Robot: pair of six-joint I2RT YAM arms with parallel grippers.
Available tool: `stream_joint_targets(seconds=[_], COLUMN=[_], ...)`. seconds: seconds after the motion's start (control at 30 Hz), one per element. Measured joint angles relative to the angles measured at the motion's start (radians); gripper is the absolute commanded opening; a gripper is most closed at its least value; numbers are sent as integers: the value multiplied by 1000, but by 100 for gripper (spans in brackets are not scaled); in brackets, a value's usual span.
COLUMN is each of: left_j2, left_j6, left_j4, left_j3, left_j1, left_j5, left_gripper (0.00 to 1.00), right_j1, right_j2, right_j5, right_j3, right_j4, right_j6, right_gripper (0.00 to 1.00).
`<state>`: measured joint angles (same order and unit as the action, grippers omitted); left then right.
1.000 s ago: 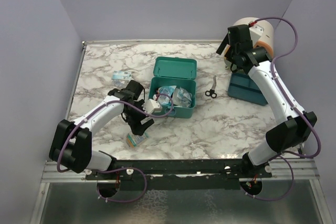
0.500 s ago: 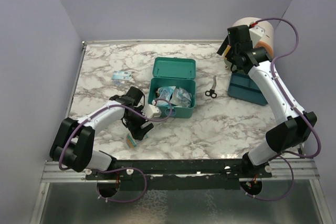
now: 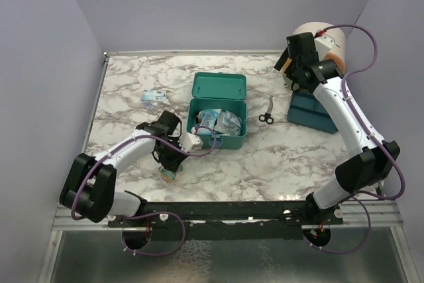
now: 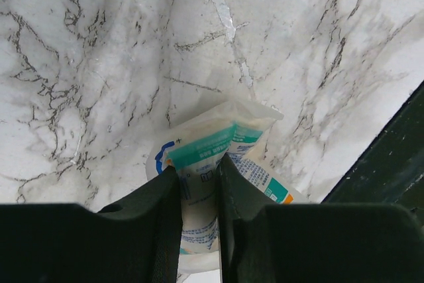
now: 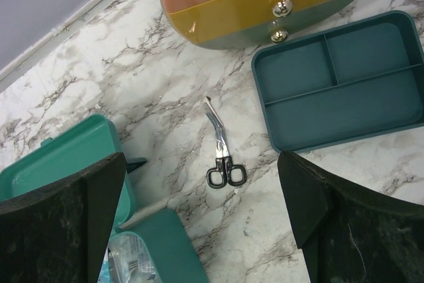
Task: Organize the medicine kit
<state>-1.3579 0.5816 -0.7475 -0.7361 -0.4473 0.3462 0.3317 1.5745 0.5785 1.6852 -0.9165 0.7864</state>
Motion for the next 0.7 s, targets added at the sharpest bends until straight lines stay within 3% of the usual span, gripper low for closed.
stream_joint_targets(seconds=[0.37,0.7], left_j2=[95,167], left_j6=[24,64], left_j4=[-110,-255], left_j3=[-90,-224], left_j1=[0,14], left_j5=[0,-24], left_gripper=[24,8], right_j1=[0,0], right_j2=[0,0], right_j5=[-1,-1], right_j3=[-12,-47], right_j4=[0,4], right_j6=[14,21], right_gripper=[100,100])
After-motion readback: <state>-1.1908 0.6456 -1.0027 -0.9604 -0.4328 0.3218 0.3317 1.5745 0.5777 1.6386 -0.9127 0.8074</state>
